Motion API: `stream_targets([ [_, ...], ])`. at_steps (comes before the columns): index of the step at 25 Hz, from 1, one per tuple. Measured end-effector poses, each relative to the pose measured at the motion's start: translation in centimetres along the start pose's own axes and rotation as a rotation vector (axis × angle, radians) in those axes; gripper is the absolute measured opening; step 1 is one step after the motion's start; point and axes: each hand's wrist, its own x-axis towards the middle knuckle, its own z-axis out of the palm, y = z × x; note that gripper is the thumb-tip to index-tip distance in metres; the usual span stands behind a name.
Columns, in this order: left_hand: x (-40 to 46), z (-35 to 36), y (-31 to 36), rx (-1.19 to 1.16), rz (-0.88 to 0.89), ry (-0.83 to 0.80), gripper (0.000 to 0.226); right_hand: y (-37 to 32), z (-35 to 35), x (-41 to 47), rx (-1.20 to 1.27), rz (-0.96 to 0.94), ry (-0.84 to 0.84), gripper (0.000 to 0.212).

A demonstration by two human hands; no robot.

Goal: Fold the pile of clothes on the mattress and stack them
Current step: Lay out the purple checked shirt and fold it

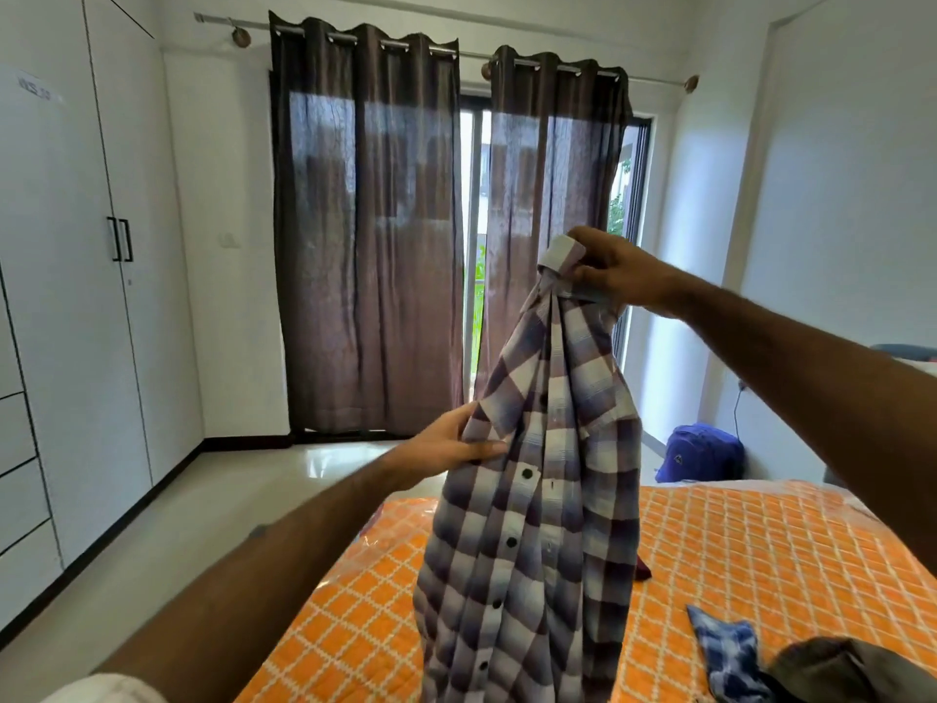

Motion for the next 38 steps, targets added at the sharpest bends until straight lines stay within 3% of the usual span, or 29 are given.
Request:
stream_targets([
  [4, 0.8, 0.0, 0.2, 0.019, 0.194, 0.263, 0.016, 1.4, -1.6, -0.7, -0.121, 0.071, 0.066, 0.023],
  [7, 1.1, -4.0, 1.9, 0.578, 0.360, 0.550, 0.030, 2.5, -3.1, -0.7, -0.381, 0.136, 0.094, 0.017],
  [9, 1.1, -7.4, 4.9, 0.983, 0.421, 0.594, 0.028, 2.6, -3.6, -0.5, -0.538, 0.167, 0.118, 0.021],
  [12, 1.2, -11.0, 10.0, 1.280, 0.410, 0.653, 0.025, 1.2, -3.8, 0.5, -0.690, 0.235, 0.436, 0.025],
  [14, 1.1, -11.0, 11.0, 1.254, 0.353, 0.705, 0.021, 0.3, -3.1, 0.6, -0.736, 0.294, 0.613, 0.026],
  [16, 0.8, -10.9, 10.6, 1.181, 0.293, 0.720, 0.018, -0.4, -2.4, 0.4, -0.640, 0.320, 0.629, 0.028],
  [19, -1.8, -11.2, 10.7, 0.983, 0.149, 0.428, 0.022, -1.6, -2.8, -1.0, -0.487, 0.297, 0.450, 0.032],
  [21, -4.0, -11.3, 11.5, 0.771, 0.007, 0.133, 0.020, -2.4, -3.6, -2.3, -0.250, 0.287, 0.199, 0.030],
  [23, -5.9, -11.5, 12.0, 0.503, -0.139, 0.000, 0.019, -3.5, -4.2, -3.4, 0.012, 0.360, 0.020, 0.025],
  [25, -7.3, -12.0, 12.2, 0.219, -0.219, -0.085, 0.033, -4.3, -4.1, -4.2, 0.235, 0.414, -0.023, 0.021],
  [27, -7.8, -12.9, 11.9, 0.014, -0.185, -0.177, 0.061, -4.7, -3.6, -4.4, 0.427, 0.447, -0.009, 0.034],
  [29, -7.9, -14.1, 11.2, -0.101, -0.120, -0.218, 0.076, -4.3, -2.7, -3.9, 0.569, 0.479, -0.016, 0.033],
  [32, -8.2, -15.8, 9.1, -0.125, -0.114, -0.188, 0.084, -1.7, -0.3, -1.8, 0.625, 0.547, -0.041, 0.038],
  [35, -8.3, -16.4, 4.7, -0.020, -0.291, -0.182, 0.082, 2.6, 4.5, 0.3, 0.516, 0.623, -0.146, 0.028],
  [37, -7.8, -16.5, 0.7, 0.208, -0.432, -0.183, 0.060, 6.7, 9.0, 1.8, 0.310, 0.613, -0.236, 0.010],
  [38, -7.2, -16.7, -1.4, 0.364, -0.466, -0.177, 0.045, 9.0, 11.0, 2.5, 0.170, 0.587, -0.251, 0.023],
])
